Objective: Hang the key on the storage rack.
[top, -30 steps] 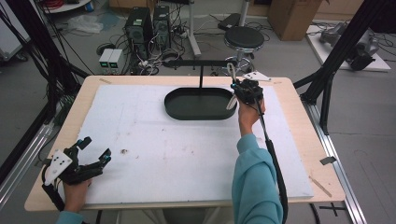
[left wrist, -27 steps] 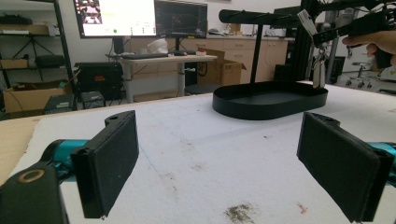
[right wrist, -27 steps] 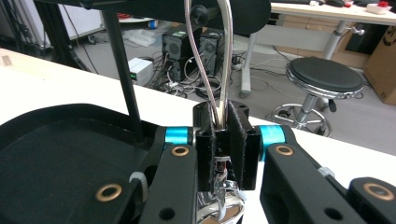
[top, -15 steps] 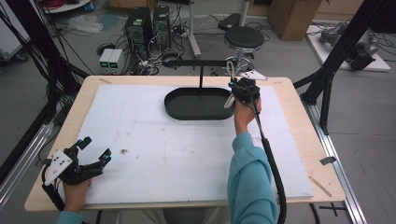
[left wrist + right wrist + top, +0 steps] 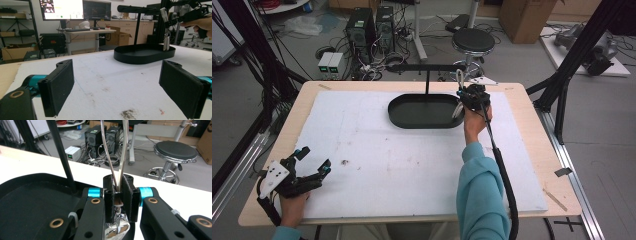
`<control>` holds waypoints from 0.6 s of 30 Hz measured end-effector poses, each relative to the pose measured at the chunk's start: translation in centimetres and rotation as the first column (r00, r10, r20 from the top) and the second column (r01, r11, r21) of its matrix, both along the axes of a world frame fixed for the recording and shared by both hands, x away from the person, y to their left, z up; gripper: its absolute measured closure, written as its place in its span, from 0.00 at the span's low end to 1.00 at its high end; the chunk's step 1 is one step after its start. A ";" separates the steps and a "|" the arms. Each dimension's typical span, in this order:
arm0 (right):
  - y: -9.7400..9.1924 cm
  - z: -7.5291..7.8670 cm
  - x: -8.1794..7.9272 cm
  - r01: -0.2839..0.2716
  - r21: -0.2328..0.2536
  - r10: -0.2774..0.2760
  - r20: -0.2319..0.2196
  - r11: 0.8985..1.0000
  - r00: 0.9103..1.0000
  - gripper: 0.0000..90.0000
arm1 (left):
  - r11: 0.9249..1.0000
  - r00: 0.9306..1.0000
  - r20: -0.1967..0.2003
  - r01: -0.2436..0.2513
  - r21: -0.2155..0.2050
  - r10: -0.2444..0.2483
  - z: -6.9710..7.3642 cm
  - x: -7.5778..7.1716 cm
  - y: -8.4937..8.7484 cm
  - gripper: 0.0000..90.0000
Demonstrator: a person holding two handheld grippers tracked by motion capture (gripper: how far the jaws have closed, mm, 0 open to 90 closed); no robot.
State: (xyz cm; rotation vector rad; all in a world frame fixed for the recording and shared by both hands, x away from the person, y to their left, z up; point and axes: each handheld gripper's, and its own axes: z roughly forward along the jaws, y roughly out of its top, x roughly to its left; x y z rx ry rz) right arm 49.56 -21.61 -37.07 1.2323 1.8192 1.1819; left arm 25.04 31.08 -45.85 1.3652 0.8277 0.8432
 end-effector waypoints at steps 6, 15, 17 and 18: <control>-0.3 0.2 0.0 -0.024 0.009 0.024 -0.015 1.000 1.000 0.78 | 1.000 1.000 0.002 0.000 0.000 0.000 0.0 0.0 0.0 0.15; -1.4 1.1 -0.9 -0.113 0.123 0.120 -0.056 0.986 0.991 0.11 | 1.000 1.000 0.003 0.001 0.001 -0.001 0.0 0.0 0.0 0.15; -1.6 1.3 -1.3 -0.130 0.129 0.135 -0.031 0.983 0.990 0.10 | 1.000 1.000 0.002 0.001 0.001 -0.001 0.0 0.0 0.0 0.15; -1.9 1.4 -1.8 -0.159 0.155 0.162 -0.011 0.975 0.987 0.02 | 1.000 1.000 0.002 0.001 0.002 -0.001 0.0 0.0 0.0 0.15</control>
